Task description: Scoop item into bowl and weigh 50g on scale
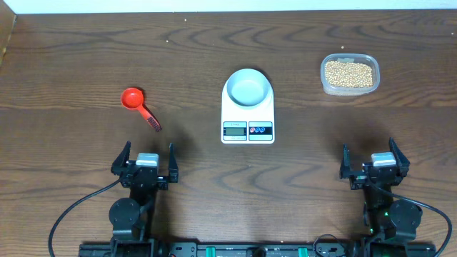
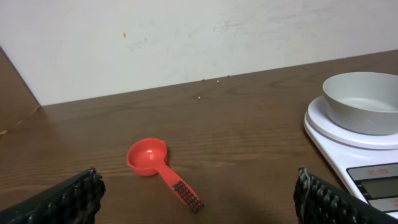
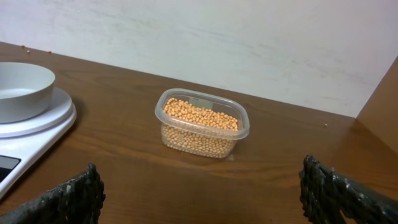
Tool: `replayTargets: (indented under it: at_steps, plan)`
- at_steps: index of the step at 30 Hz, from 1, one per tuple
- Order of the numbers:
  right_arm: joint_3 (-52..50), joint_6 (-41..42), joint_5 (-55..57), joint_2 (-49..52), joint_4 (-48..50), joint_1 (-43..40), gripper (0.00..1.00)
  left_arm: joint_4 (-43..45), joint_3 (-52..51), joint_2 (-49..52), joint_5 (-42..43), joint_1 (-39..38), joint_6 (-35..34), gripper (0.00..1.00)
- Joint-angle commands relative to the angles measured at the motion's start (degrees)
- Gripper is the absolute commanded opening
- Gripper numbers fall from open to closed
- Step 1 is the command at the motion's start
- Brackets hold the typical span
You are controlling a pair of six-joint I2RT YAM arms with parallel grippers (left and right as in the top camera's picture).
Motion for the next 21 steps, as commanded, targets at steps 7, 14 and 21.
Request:
replayTargets:
  at_steps: [7,14,21]
  plan:
    - [-0.17,0.90,0.46,-0.33,-0.13,0.48,0.99,-2.29,-0.76,-0.28,0.13,-0.24,-0.46,1.00]
    - [-0.17,0.90,0.46,-0.33,-0.13,0.48,0.99,-2.27,-0.76,-0.28,-1.22,-0.17,-0.44,1.00]
    - [-0.17,0.90,0.46,-0.33,-0.13,0.48,0.99,0.79,0.22,-0.28,-7.67,-0.17,-14.56,0.98]
